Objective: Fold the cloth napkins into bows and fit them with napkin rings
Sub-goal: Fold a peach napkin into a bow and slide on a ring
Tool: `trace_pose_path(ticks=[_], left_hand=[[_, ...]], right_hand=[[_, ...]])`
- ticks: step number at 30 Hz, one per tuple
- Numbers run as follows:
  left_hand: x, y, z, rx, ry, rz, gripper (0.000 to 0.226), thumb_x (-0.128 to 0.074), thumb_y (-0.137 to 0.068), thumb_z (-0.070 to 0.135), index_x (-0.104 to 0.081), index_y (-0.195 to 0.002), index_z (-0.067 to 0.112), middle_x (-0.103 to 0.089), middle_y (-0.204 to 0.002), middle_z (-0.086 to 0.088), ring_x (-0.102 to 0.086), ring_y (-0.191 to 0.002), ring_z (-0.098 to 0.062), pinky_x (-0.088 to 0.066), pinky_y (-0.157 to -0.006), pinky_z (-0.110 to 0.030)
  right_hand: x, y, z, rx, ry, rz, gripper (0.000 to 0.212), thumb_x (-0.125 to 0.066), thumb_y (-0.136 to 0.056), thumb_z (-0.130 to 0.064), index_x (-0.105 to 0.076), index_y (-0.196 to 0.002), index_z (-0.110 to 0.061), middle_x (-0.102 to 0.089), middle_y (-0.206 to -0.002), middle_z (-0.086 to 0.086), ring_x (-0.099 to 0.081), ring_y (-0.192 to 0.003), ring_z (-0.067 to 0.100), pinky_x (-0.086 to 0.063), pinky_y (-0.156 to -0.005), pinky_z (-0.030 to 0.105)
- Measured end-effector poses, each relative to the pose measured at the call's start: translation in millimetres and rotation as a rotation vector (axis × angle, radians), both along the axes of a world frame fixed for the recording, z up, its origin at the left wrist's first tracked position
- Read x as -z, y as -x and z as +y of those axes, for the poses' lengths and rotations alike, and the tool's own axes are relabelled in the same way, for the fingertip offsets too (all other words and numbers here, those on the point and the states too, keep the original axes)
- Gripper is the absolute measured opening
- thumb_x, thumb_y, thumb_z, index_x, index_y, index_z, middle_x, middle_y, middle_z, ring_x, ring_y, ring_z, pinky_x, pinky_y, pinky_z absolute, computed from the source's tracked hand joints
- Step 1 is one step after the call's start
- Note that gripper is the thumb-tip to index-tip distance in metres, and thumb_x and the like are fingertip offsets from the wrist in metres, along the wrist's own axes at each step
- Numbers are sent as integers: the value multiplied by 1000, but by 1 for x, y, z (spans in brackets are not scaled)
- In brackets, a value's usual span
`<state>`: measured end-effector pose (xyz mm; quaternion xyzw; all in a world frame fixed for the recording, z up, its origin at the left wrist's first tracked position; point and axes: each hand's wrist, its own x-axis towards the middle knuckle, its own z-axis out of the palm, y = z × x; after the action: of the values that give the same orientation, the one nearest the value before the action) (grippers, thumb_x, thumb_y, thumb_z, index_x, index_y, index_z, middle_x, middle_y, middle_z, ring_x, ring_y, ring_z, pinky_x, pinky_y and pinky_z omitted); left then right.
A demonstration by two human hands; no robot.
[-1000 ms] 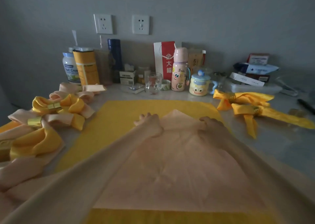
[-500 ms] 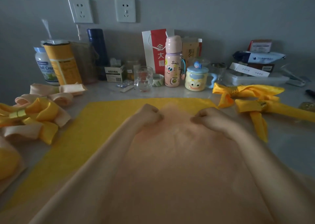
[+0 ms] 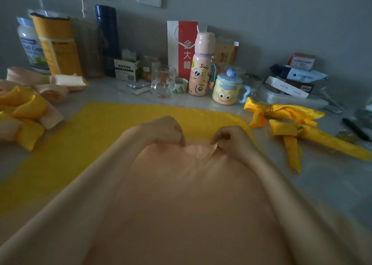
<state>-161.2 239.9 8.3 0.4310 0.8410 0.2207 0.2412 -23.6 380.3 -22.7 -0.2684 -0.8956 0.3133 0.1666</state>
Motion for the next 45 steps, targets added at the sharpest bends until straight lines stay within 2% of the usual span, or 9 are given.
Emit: trace_pose_path(ticks=[3, 6, 10, 16, 25, 30, 33, 39, 45], left_hand=[[4, -1, 6, -38, 25, 41, 19, -62, -83, 17, -68, -94, 4, -62, -106, -6, -59, -98, -24, -48, -85, -33], [8, -5, 6, -7, 9, 116, 7, -63, -84, 20, -59, -89, 17, -59, -103, -4, -58, -97, -22, -47, -79, -31], [12, -9, 6, -17, -13, 134, 28, -60, -85, 18, -53, -112, 21, -46, -107, 2, -51, -104, -20, -45, -81, -29], [12, -12, 7, -9, -30, 151, 23, -57, -87, 19, -58, -110, 19, -48, -104, 1, -52, -101, -19, -42, -76, -27], [18, -5, 5, -20, -176, 86, 18, -68, -82, 15, -58, -71, 27, -59, -87, 4, -57, -82, -14, -44, -64, -24], [14, -1, -1, -46, -212, 18, 9, -75, -77, 21, -67, -73, 26, -68, -87, 3, -62, -79, -12, -48, -61, -21], [11, 3, -4, -34, -145, 36, 11, -72, -79, 23, -66, -73, 30, -69, -92, 4, -64, -86, -14, -54, -76, -29], [12, 5, -2, -25, -89, 151, 15, -65, -81, 12, -62, -77, 27, -64, -94, 0, -61, -87, -17, -46, -68, -27], [-7, 0, -7, 34, -25, 52, 29, -65, -82, 43, -67, -84, 15, -64, -89, 3, -60, -84, -14, -49, -77, -30]], right_hand=[[-7, -3, -3, 15, -14, -61, 37, -48, -77, 8, -67, -66, -22, -62, -76, -9, -52, -68, 2, -38, -57, 10], [-13, -1, -11, 30, -86, -113, 24, -53, -81, -4, -71, -72, -18, -67, -87, -2, -59, -85, 14, -48, -78, 28], [-13, 6, -23, -37, -160, -155, 12, -59, -81, -15, -66, -84, -24, -62, -99, -3, -56, -102, 17, -44, -94, 39], [-17, 6, -24, -89, -154, -274, 44, -67, -78, -23, -58, -120, -23, -53, -117, 0, -49, -115, 21, -38, -101, 44], [-7, 9, -25, -76, 12, -69, 13, -64, -81, -36, -69, -85, -24, -67, -87, -5, -61, -88, 15, -47, -79, 33], [0, 13, -26, -31, -161, 8, 13, -69, -82, -28, -74, -78, -17, -64, -79, -5, -58, -80, 11, -39, -64, 16], [2, 14, -26, -47, -211, 7, 10, -66, -84, -22, -74, -83, -16, -68, -87, -2, -59, -83, 12, -40, -67, 19], [-17, 5, -24, -134, -71, -178, 22, -67, -79, -18, -63, -98, -24, -61, -95, -5, -57, -92, 14, -46, -78, 28], [-26, 1, -34, -158, -286, -226, 23, -61, -77, -5, -49, -71, -24, -49, -74, -12, -46, -72, 12, -33, -54, 17]])
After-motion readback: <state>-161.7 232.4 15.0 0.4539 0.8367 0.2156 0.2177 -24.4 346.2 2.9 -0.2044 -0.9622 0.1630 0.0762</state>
